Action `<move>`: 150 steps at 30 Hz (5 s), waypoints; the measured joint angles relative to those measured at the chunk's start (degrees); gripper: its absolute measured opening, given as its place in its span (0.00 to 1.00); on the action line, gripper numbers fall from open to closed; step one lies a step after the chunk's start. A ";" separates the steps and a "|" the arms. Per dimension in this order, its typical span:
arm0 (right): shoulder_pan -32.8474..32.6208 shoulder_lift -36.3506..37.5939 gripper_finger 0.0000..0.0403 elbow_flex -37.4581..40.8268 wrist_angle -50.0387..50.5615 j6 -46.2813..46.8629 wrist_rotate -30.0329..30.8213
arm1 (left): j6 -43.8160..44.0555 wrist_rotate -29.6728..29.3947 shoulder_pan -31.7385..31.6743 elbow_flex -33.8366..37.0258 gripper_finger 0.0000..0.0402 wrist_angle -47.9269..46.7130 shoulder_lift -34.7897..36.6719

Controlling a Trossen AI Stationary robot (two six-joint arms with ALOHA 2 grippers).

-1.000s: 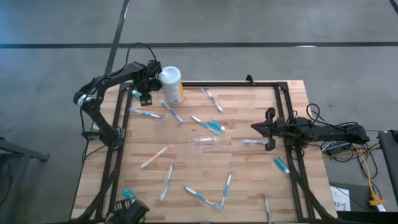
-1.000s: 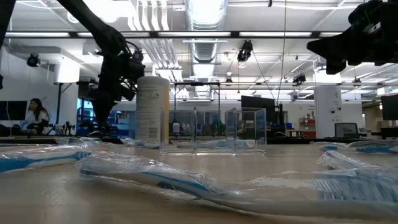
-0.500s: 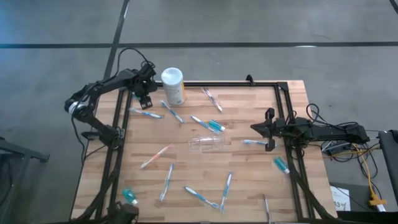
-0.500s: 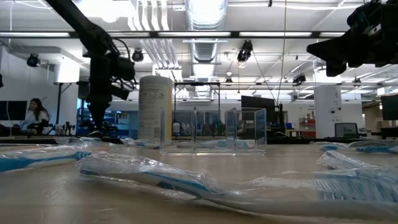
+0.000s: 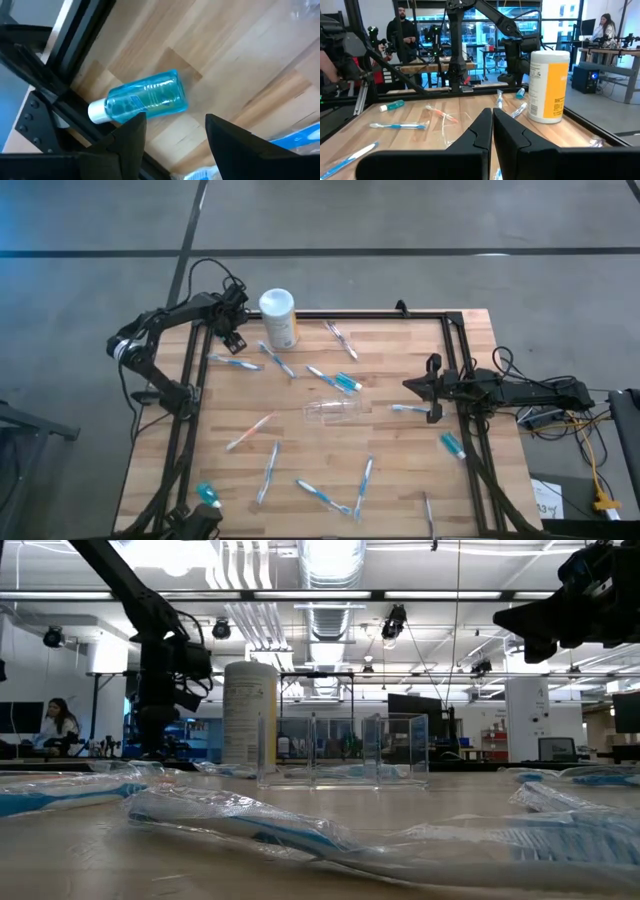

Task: Pick & Place toothbrushing station
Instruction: Put the blue mouthwash into the transparent organizer

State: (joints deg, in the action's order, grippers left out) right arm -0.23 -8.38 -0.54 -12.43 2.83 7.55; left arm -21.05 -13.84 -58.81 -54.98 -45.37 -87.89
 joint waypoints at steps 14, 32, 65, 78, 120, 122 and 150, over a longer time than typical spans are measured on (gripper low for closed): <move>0.00 0.00 0.03 0.00 -0.04 -0.29 0.03 | -14.91 -10.80 0.39 1.07 0.52 3.51 -2.21; 0.00 -0.02 0.03 0.00 -0.02 -2.00 0.05 | -15.35 -4.68 0.42 8.52 0.52 17.14 -2.24; 0.00 -0.02 0.03 0.00 -0.26 -1.75 0.03 | 5.82 1.37 0.70 3.87 0.14 12.69 1.03; 0.00 -0.02 0.03 0.00 -0.01 0.67 -0.14 | 14.43 8.20 4.31 3.33 0.14 12.69 28.02; 0.11 -51.70 0.56 -33.35 -17.94 -7.55 -4.42 | 17.32 11.77 60.56 -8.73 0.14 61.85 15.37; 0.11 -54.48 0.57 -35.34 -18.09 -7.95 -4.33 | 16.53 11.80 61.06 -9.63 0.14 61.76 13.38; -0.06 -64.63 0.55 -44.13 -17.79 -8.00 -6.03 | 9.59 8.12 61.67 -11.85 0.14 66.37 6.57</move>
State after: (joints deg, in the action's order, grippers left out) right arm -0.30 -73.01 -44.66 -30.22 -5.17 1.52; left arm -11.46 -5.72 2.86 -66.83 20.99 -81.32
